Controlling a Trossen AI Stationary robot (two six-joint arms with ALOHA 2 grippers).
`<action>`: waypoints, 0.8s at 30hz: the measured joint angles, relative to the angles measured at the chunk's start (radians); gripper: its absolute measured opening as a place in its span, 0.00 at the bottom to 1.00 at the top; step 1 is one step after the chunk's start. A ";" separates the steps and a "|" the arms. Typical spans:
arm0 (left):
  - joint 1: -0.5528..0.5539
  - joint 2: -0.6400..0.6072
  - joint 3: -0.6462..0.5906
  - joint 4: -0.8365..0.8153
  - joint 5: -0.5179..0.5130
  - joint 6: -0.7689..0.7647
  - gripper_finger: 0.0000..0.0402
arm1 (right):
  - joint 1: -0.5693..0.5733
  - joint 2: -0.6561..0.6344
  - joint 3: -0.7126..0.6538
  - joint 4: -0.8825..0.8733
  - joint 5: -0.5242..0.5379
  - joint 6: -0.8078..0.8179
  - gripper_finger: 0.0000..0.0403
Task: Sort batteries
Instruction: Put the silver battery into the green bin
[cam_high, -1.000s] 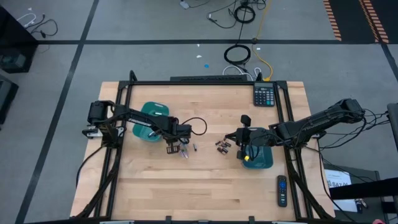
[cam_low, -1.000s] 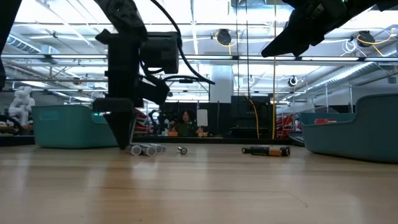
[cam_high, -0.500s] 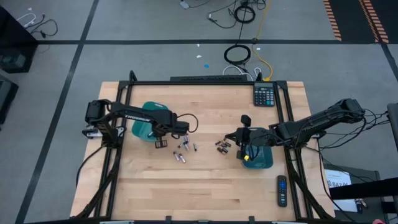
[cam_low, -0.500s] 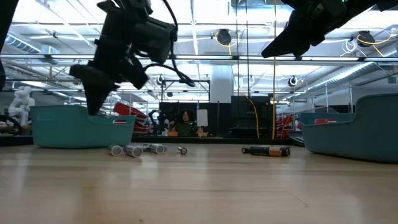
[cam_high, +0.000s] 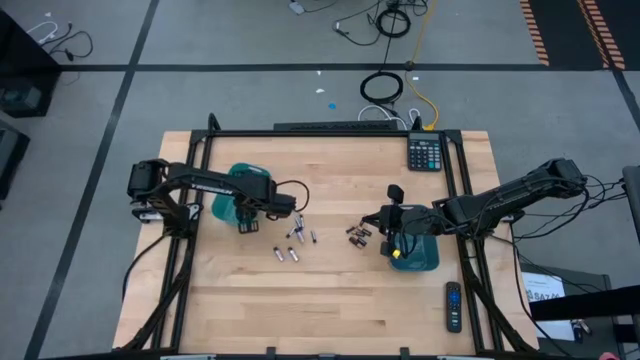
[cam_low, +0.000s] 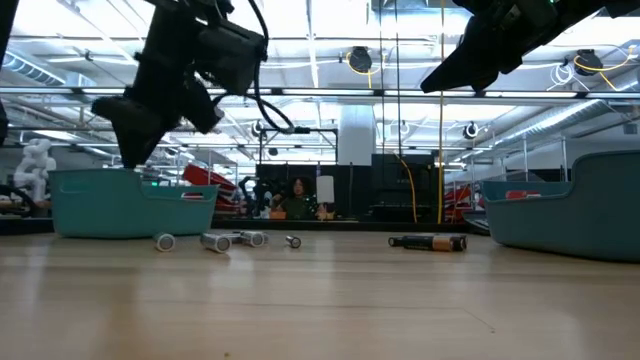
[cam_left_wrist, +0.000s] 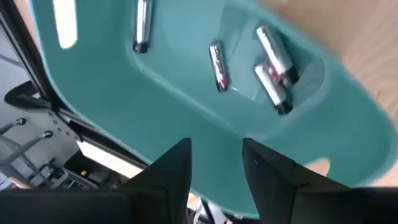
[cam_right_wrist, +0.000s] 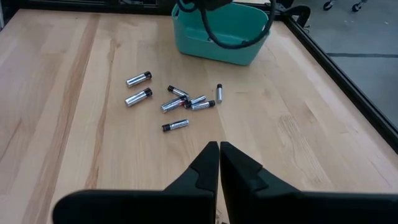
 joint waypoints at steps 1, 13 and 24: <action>-0.008 -0.010 0.007 -0.004 0.011 0.000 0.38 | 0.000 0.000 0.000 0.000 0.000 0.000 0.02; -0.315 -0.057 0.043 0.372 0.133 0.225 0.39 | 0.000 0.000 0.000 0.000 0.000 -0.003 0.02; -0.363 0.112 0.043 0.527 0.203 0.297 0.39 | 0.000 0.000 0.000 0.007 -0.004 0.006 0.02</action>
